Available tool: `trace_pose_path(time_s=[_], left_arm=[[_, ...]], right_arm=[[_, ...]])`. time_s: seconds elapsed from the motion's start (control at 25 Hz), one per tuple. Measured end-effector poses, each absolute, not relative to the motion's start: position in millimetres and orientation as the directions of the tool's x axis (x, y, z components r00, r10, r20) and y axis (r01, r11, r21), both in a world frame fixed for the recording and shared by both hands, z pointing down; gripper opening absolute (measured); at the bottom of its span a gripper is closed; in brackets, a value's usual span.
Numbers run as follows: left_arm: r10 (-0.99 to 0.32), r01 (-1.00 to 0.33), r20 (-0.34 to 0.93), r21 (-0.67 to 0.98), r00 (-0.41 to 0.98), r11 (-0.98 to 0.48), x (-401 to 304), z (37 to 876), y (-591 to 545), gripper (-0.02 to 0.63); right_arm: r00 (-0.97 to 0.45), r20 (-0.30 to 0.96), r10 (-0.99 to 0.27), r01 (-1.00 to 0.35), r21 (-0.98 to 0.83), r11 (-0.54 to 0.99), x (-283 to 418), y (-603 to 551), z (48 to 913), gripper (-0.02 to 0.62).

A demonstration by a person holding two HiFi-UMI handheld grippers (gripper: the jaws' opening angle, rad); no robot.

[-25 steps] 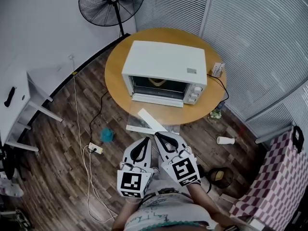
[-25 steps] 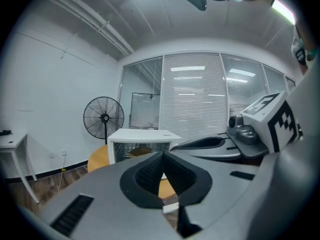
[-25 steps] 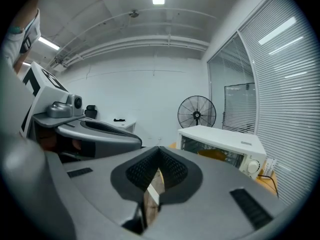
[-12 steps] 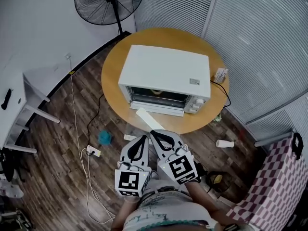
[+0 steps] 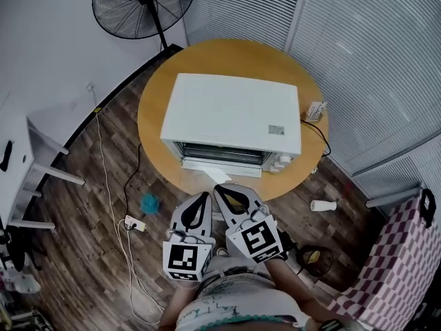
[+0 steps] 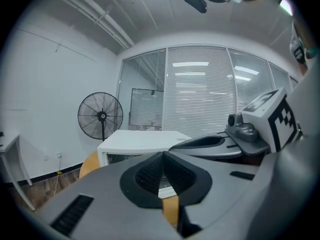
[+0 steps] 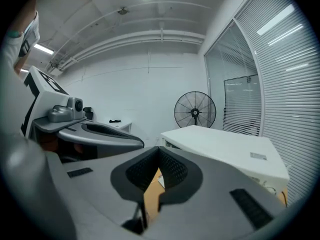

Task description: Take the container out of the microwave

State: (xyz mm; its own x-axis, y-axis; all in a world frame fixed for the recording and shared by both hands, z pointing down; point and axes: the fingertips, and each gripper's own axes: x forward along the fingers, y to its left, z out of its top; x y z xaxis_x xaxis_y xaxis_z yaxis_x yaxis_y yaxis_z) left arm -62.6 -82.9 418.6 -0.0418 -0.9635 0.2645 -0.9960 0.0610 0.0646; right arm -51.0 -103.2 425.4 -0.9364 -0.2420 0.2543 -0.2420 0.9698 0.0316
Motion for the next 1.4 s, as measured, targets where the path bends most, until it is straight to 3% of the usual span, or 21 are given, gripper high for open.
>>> trace_pose_path(time_s=[0.44,0.92,1.4], left_arm=[[-0.976,-0.998,0.214,0.032,-0.042,0.050,-64,400,-142,0.014],[-0.962,-0.989,0.230,0.054,0.144,-0.135,-64,403,-181,0.015],[-0.929,-0.959,0.239,0.048,0.282,-0.279,-126,403,-186,0.014]], right_arm=[[-0.939,0.210,-0.272,-0.265,0.061,0.962,-47,-160,412,-0.006],[-0.850,0.228,-0.474,-0.476,0.053,0.878,-30,-206,416,-0.006],[-0.759,0.231,-0.609,-0.618,0.041,0.785,-83,-205,419,-0.006]])
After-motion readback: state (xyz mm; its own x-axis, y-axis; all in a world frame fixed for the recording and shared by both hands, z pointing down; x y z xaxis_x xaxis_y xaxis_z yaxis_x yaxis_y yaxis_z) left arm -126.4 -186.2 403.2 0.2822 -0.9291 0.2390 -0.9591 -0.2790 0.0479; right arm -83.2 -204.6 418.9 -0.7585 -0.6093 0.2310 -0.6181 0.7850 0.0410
